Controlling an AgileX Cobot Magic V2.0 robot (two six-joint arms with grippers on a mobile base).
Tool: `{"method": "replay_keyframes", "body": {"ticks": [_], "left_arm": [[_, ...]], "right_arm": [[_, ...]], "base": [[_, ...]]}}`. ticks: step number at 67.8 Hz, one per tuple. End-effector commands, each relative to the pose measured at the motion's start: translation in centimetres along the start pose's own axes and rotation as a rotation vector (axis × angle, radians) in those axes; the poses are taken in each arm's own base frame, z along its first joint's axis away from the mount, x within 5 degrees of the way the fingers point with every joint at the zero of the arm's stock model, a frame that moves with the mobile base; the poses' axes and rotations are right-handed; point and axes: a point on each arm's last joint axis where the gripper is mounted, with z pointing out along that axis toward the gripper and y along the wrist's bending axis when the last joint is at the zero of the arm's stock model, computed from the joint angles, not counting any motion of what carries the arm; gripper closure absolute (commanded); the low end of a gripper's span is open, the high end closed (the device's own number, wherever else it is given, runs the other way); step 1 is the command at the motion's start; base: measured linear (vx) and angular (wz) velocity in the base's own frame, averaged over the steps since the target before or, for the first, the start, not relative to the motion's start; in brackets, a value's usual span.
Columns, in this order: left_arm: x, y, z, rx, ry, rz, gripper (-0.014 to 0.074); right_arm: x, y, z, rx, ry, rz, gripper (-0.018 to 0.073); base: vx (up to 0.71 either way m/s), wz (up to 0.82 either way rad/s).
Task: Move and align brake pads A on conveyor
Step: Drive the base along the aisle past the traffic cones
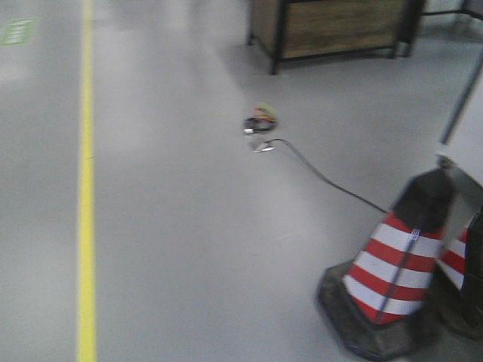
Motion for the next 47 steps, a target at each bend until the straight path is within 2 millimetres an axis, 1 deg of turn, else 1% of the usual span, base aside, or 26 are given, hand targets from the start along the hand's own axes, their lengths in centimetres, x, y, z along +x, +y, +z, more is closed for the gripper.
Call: {"method": "replay_keyframes", "body": {"ticks": [1, 29, 47], "left_arm": [[-1.53, -0.3, -0.3, 0.022, -0.101, -0.015, 0.0603], [-1.53, -0.3, -0.3, 0.022, -0.101, -0.015, 0.0603], [-1.53, -0.29, -0.3, 0.022, -0.101, -0.014, 0.0603]], "right_arm": [[-1.83, 0.29, -0.35, -0.022, -0.121, -0.013, 0.0564], [-1.83, 0.29, -0.35, -0.022, -0.121, -0.013, 0.0564], [-1.83, 0.29, -0.35, -0.022, -0.121, -0.013, 0.0564]], "base": [[0.27, -0.92], [0.23, -1.02], [0.19, -0.89]]}}
